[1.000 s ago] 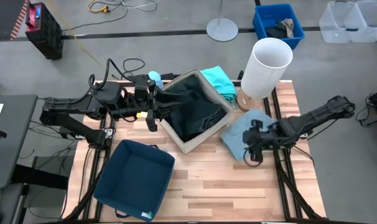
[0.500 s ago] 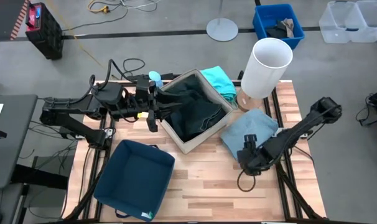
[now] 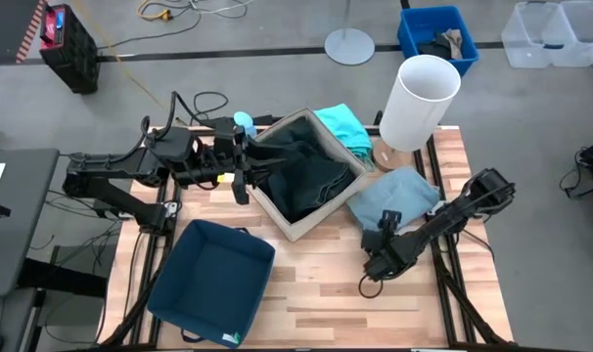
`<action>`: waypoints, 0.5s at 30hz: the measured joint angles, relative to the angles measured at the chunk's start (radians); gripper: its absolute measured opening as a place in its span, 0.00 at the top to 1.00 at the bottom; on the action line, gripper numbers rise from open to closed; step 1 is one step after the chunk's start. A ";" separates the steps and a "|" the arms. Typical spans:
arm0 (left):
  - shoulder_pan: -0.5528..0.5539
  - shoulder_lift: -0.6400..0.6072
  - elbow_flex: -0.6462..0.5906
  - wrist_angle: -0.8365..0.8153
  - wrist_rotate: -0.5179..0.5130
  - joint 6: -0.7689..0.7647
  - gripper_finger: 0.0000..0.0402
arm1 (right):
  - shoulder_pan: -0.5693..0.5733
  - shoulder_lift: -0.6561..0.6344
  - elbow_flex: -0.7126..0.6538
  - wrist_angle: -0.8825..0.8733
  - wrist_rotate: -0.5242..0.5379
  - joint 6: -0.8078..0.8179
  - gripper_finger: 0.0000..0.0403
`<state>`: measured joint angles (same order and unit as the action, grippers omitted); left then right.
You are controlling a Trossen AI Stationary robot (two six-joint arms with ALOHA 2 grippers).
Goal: Sort clothes
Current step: Put the blue pants into the blue white laundry organizer
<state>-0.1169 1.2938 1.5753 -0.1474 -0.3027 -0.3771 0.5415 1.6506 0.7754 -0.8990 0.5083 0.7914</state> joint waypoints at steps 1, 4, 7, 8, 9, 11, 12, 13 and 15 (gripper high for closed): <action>0.000 0.000 0.000 0.000 0.000 -0.002 0.57 | 0.000 0.008 0.006 -0.003 0.000 0.005 0.41; 0.000 0.000 0.000 -0.002 0.000 -0.010 0.57 | 0.000 0.015 0.025 -0.011 -0.003 0.005 0.56; 0.000 0.000 0.000 -0.005 0.000 -0.010 0.57 | -0.001 -0.001 0.037 -0.012 -0.015 0.005 0.75; 0.000 0.000 0.000 -0.005 0.000 -0.010 0.57 | -0.002 -0.010 0.040 -0.012 -0.023 0.003 0.82; 0.000 0.000 0.000 -0.005 0.000 -0.010 0.57 | -0.002 -0.019 0.046 -0.015 -0.032 0.000 0.88; 0.000 0.000 0.000 -0.005 0.000 -0.011 0.57 | -0.002 -0.043 0.058 -0.025 -0.055 -0.003 0.96; 0.000 0.000 0.000 -0.005 0.000 -0.011 0.57 | -0.001 -0.059 0.066 -0.028 -0.073 -0.003 0.96; 0.000 0.000 0.000 -0.006 0.000 -0.011 0.57 | 0.000 -0.077 0.073 -0.029 -0.089 -0.007 0.96; 0.000 0.000 0.000 -0.006 0.000 -0.011 0.57 | 0.004 -0.115 0.093 -0.037 -0.116 -0.021 0.96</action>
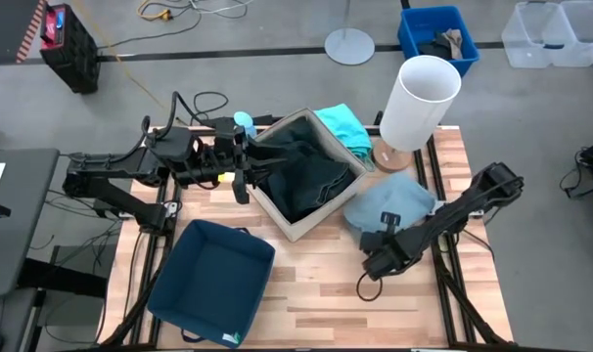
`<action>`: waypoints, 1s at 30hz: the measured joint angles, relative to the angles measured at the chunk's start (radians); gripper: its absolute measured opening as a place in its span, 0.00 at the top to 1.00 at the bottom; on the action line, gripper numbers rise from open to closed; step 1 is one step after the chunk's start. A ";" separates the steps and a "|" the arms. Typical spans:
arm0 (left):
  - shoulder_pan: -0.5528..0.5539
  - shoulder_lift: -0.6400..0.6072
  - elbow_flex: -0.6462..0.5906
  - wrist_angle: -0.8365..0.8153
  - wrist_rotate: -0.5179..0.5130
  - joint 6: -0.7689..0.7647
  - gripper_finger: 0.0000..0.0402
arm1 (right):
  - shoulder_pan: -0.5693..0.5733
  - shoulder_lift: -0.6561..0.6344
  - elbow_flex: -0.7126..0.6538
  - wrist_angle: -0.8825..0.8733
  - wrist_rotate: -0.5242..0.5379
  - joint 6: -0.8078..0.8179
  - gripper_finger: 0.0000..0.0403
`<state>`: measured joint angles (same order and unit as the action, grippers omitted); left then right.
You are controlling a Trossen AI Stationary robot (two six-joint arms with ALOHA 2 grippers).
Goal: Sort clothes
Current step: Put the blue pants into the blue white laundry organizer
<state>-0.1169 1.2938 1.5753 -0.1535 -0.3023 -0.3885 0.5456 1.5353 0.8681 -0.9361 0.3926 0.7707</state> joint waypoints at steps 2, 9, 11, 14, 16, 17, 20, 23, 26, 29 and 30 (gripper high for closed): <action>0.000 0.000 0.000 0.000 0.000 0.000 0.57 | 0.009 -0.044 0.031 -0.019 -0.024 -0.019 0.98; 0.000 0.000 0.000 0.000 0.000 0.000 0.57 | 0.041 -0.224 0.212 -0.135 -0.047 -0.039 1.00; 0.002 0.000 0.000 0.000 0.000 0.002 0.57 | 0.050 -0.278 0.267 -0.151 -0.047 -0.038 1.00; 0.008 0.000 0.000 0.001 0.001 0.001 0.57 | 0.067 -0.347 0.344 -0.161 -0.046 -0.038 1.00; 0.013 0.000 0.000 0.002 0.001 0.000 0.57 | 0.081 -0.384 0.389 -0.164 -0.045 -0.039 1.00; 0.015 0.000 0.000 0.002 0.001 0.000 0.57 | 0.087 -0.400 0.411 -0.163 -0.044 -0.039 1.00; 0.015 0.000 0.000 0.002 0.001 0.000 0.57 | 0.109 -0.433 0.472 -0.163 -0.043 -0.048 1.00; 0.015 0.000 0.000 0.002 0.009 0.000 0.57 | 0.127 -0.447 0.534 -0.147 -0.043 -0.086 1.00; 0.015 0.000 0.000 0.002 0.046 0.000 0.57 | 0.126 -0.449 0.597 -0.090 -0.042 -0.156 1.00; 0.014 0.000 0.000 0.002 0.102 0.017 0.57 | 0.095 -0.428 0.660 -0.030 -0.031 -0.237 1.00; 0.011 0.000 0.000 0.002 0.118 0.027 0.57 | 0.079 -0.417 0.680 -0.014 -0.028 -0.259 1.00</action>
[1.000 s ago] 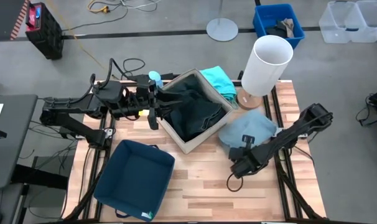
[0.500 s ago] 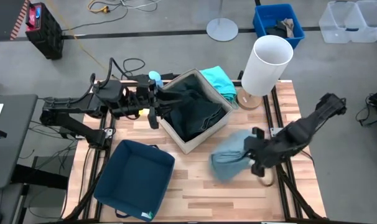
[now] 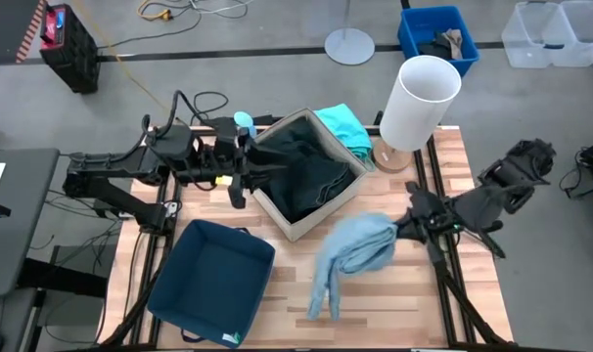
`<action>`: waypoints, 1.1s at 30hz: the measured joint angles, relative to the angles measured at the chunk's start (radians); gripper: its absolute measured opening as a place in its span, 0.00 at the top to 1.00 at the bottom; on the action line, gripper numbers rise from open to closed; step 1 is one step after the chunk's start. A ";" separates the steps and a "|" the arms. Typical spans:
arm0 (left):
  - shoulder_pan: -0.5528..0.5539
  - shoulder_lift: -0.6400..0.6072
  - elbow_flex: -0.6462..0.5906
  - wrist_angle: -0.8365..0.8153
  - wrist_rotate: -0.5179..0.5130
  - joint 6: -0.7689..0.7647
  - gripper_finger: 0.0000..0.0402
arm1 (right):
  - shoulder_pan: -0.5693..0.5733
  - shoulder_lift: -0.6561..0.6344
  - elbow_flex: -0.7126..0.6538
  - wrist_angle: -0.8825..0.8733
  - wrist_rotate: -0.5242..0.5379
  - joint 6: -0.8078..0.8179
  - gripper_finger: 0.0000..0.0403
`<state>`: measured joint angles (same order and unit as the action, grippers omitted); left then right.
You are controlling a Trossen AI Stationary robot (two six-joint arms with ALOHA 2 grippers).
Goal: Sort clothes
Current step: Put the blue pants into the blue white laundry organizer
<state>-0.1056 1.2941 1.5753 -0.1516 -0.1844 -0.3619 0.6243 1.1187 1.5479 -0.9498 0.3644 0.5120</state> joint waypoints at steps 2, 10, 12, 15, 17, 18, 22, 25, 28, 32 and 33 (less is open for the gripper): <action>-0.010 0.012 0.000 0.010 0.003 0.015 0.57 | -0.039 0.027 0.038 0.019 0.001 -0.032 1.00; -0.039 0.042 0.000 0.026 0.012 0.036 0.45 | -0.196 0.171 0.187 0.019 -0.007 -0.099 1.00; -0.041 0.053 0.001 0.045 0.021 0.046 0.41 | -0.226 0.206 0.221 0.017 -0.020 -0.109 1.00; -0.055 0.060 0.000 0.033 0.064 0.053 0.37 | -0.263 0.252 0.269 0.014 -0.028 -0.111 1.00; -0.058 0.072 0.000 0.038 0.104 0.053 0.35 | -0.293 0.281 0.303 0.013 -0.029 -0.111 1.00; -0.062 0.076 0.000 0.033 0.112 0.054 0.35 | -0.306 0.296 0.320 0.013 -0.029 -0.114 1.00; -0.072 0.101 0.000 0.021 0.108 0.055 0.35 | -0.345 0.349 0.380 0.012 -0.030 -0.129 1.00; -0.073 0.101 0.000 -0.032 0.052 0.055 0.35 | -0.366 0.387 0.426 0.013 -0.071 -0.153 1.00; -0.073 0.100 0.000 -0.081 0.004 0.056 0.35 | -0.373 0.422 0.467 0.012 -0.078 -0.172 1.00; -0.073 0.100 0.000 -0.093 0.051 0.057 0.35 | -0.377 0.453 0.509 0.012 -0.103 -0.200 1.00; -0.073 0.099 0.000 -0.095 0.056 0.060 0.35 | -0.378 0.459 0.519 0.014 -0.109 -0.207 1.00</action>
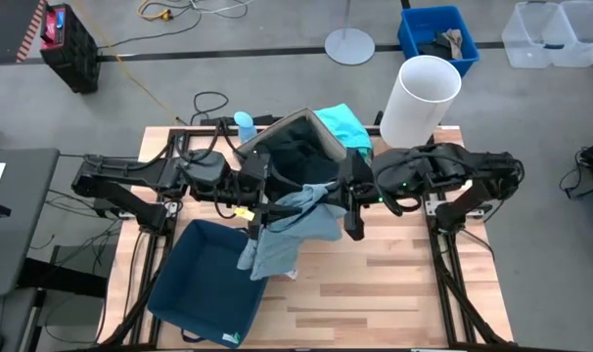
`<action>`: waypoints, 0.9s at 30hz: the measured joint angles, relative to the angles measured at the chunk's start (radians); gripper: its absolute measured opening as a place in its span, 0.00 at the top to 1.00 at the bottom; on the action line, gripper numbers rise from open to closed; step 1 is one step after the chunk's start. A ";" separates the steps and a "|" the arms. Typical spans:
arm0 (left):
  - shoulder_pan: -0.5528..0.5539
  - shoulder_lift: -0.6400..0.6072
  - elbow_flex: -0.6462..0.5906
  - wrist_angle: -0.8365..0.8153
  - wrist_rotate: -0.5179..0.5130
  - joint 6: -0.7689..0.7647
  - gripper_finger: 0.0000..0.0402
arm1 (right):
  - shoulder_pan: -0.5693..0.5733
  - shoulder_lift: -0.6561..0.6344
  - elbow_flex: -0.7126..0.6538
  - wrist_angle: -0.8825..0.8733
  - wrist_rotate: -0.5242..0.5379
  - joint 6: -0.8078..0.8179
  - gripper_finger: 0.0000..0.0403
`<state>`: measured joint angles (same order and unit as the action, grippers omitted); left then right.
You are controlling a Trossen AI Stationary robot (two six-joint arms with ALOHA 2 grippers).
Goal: Sort clothes
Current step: Put the blue pants into the blue white laundry organizer
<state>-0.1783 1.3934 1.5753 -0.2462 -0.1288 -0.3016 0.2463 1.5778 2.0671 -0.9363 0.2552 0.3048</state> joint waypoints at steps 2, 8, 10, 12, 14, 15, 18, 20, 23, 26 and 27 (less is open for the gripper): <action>0.000 -0.001 0.000 -0.015 0.002 0.003 0.35 | 0.000 0.013 0.017 0.009 -0.010 -0.020 1.00; 0.000 0.013 0.000 -0.028 -0.005 0.006 0.35 | -0.005 0.016 0.023 0.007 -0.023 -0.040 1.00; 0.000 0.015 0.000 -0.031 -0.012 0.009 0.36 | -0.006 0.016 0.023 0.018 -0.026 -0.051 1.00; 0.001 0.018 0.002 -0.028 -0.015 0.027 0.39 | -0.004 0.015 0.023 0.029 -0.027 -0.070 1.00; 0.001 0.018 0.002 -0.028 -0.014 0.044 0.47 | -0.004 0.014 0.023 0.037 -0.037 -0.082 1.00; 0.001 0.018 0.002 -0.030 -0.015 0.053 0.52 | -0.004 0.014 0.023 0.038 -0.043 -0.086 1.00; 0.001 0.018 0.002 -0.033 -0.014 0.078 0.73 | -0.003 0.013 0.023 0.030 -0.048 -0.098 0.99; 0.001 0.012 0.002 -0.036 -0.011 0.088 0.88 | -0.004 0.012 0.023 0.028 -0.048 -0.110 0.98; 0.001 0.004 0.001 -0.035 -0.001 0.106 0.91 | 0.005 0.005 0.024 0.017 -0.048 -0.137 0.95; -0.004 -0.007 -0.002 -0.031 0.028 0.134 0.91 | 0.019 -0.006 0.024 -0.009 -0.049 -0.159 0.90; -0.008 -0.015 -0.003 -0.034 0.032 0.143 0.91 | 0.025 -0.011 0.025 -0.019 -0.049 -0.162 0.87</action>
<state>-0.1865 1.3787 1.5725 -0.2805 -0.0968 -0.1585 0.2708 1.5672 2.0917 -0.9554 0.2064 0.1433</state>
